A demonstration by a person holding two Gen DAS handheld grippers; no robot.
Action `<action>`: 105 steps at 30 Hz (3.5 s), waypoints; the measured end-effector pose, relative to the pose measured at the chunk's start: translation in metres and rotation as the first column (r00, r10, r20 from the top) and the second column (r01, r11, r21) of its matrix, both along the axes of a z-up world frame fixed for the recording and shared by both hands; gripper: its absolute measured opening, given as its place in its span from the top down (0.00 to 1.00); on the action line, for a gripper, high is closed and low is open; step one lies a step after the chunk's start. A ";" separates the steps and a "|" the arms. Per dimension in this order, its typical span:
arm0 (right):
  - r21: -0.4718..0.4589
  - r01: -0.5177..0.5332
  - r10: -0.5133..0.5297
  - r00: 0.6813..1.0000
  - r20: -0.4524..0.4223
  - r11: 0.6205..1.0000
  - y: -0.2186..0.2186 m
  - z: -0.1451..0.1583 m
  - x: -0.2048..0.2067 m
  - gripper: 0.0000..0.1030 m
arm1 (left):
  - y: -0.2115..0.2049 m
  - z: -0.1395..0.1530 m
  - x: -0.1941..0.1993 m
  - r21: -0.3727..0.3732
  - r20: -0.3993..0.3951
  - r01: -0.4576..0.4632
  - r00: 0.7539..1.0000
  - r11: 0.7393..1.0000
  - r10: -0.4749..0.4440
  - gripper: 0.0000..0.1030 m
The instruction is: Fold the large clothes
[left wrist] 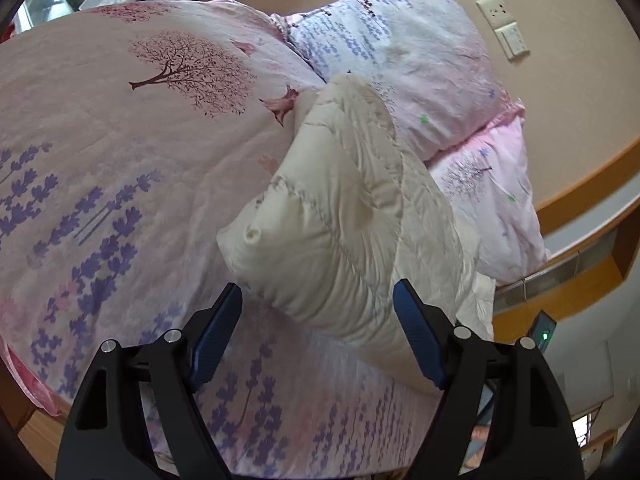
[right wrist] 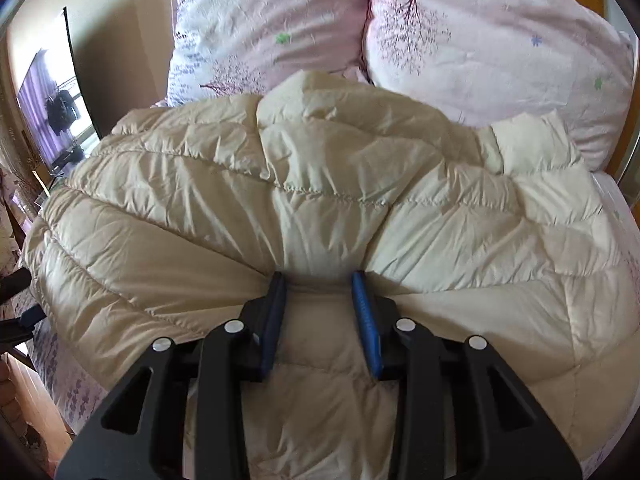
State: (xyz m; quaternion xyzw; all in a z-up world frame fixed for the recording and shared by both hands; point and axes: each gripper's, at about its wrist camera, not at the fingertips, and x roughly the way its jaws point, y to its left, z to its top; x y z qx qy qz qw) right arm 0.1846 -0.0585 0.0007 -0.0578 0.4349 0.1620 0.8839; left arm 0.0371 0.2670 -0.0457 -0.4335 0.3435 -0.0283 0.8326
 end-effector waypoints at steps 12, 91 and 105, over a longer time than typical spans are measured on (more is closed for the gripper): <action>-0.016 0.004 -0.003 1.000 0.013 1.000 0.008 0.005 0.000 0.64 | -0.002 0.000 0.018 -0.020 0.001 -0.164 0.986 0.986 0.164 0.24; 0.601 0.206 -0.011 0.950 -0.311 0.772 -0.244 0.068 0.047 0.18 | -0.391 0.081 0.063 0.739 0.119 0.495 0.571 0.456 -0.812 0.80; 0.455 0.100 -0.010 0.981 -0.196 0.885 -0.211 0.076 0.037 0.81 | -0.360 0.094 0.041 0.698 0.118 0.578 0.491 0.424 -0.863 0.43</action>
